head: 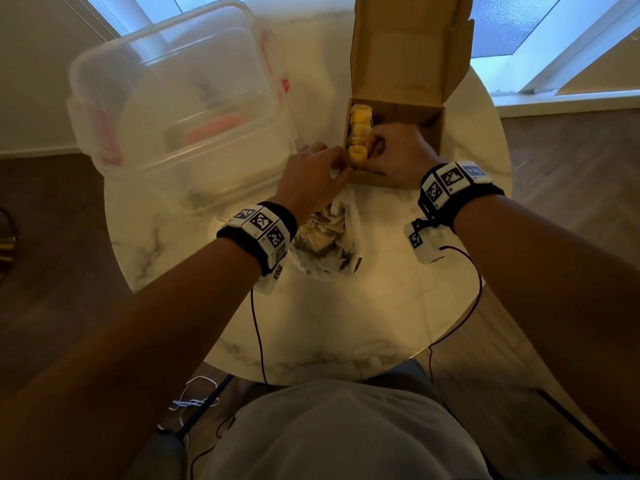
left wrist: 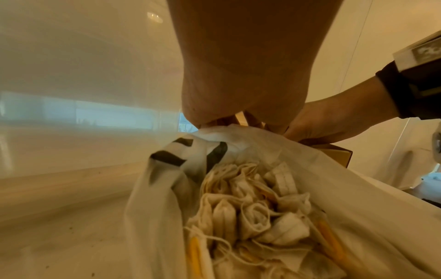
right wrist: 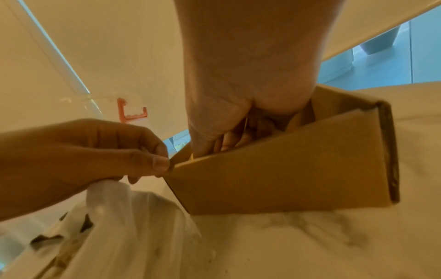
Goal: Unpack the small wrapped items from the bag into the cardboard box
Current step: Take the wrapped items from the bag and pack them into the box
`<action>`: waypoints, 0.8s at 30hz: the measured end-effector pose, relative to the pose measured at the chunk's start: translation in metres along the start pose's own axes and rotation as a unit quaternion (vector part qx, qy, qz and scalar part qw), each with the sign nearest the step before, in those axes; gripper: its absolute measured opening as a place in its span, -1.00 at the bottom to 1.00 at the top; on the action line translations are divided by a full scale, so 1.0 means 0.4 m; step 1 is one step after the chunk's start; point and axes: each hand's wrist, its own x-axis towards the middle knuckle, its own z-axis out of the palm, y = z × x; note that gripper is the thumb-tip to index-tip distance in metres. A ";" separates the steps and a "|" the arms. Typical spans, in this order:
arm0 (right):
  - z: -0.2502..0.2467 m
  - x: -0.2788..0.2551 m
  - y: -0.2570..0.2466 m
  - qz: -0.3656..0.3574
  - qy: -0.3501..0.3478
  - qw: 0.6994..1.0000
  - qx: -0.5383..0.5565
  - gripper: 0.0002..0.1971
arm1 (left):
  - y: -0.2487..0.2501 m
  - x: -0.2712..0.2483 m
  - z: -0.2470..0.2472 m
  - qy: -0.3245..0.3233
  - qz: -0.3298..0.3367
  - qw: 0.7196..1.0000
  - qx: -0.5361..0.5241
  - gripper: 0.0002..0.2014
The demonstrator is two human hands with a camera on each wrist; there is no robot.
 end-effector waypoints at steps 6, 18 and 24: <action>-0.041 -0.038 -0.029 -0.022 0.045 0.999 -0.006 -0.73 | 0.011 -0.027 -0.032 0.021 0.037 0.999 -0.025 -0.78; 0.101 -0.248 -0.060 -0.071 0.008 0.997 -0.028 -0.98 | -0.029 -0.226 -0.027 -0.057 0.058 0.997 0.009 -0.73; 0.178 -0.307 -0.022 -0.052 -0.025 0.997 -0.044 -0.94 | -0.035 -0.248 -0.004 -0.065 -0.021 0.994 0.083 -0.76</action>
